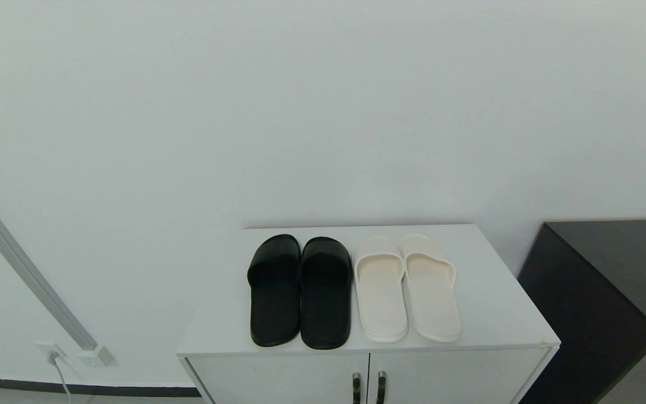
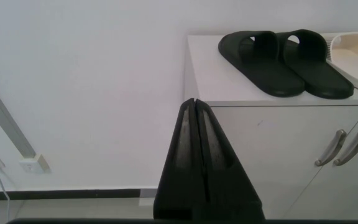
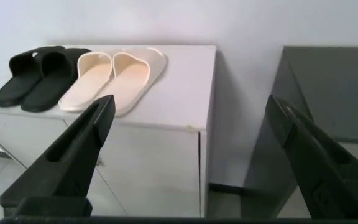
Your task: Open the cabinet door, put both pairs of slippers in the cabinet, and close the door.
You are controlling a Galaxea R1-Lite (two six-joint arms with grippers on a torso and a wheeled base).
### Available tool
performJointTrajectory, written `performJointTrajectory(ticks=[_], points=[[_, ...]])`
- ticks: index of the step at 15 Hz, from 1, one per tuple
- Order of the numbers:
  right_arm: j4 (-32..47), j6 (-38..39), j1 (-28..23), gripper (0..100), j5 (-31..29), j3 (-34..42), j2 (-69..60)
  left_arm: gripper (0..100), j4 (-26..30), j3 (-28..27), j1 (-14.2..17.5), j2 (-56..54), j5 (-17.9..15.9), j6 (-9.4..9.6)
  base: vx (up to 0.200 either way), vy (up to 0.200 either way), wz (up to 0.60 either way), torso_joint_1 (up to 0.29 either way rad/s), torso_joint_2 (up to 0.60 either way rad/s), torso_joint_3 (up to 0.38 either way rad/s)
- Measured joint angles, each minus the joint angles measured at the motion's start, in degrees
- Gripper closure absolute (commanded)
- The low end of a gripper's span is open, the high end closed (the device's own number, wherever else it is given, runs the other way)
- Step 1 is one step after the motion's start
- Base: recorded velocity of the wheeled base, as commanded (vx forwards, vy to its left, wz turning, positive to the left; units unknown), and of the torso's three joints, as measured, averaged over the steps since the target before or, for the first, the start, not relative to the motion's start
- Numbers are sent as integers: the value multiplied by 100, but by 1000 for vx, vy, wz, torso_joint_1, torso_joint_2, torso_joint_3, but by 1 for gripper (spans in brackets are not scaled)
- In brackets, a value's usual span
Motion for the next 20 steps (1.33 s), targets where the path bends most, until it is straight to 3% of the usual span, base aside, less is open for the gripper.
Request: performJointTrajectory(ticks=[3, 5, 10, 14, 20], points=[[-772, 151, 469, 0, -57, -334, 1293, 100, 0, 0, 0, 0, -2, 0, 0, 0, 0, 0, 0, 0], [-1058, 318, 987, 0, -405, -769, 1991, 100, 0, 0, 0, 0, 0, 0, 0, 0, 0, 0, 0, 0], [-1180, 507, 2726, 0, -1893, -1552, 3154, 100, 0, 0, 0, 0, -5, 9, 0, 0, 0, 0, 0, 0], [-1891, 772, 3920, 0, -2992, -1827, 4201, 100, 2, 0, 0, 0, -9, 2, 0, 0, 0, 0, 0, 0], [-2594, 1495, 4799, 0, -4417, -2102, 5842, 100, 7, 0, 0, 0, -11, 0, 0, 0, 0, 0, 0, 0]])
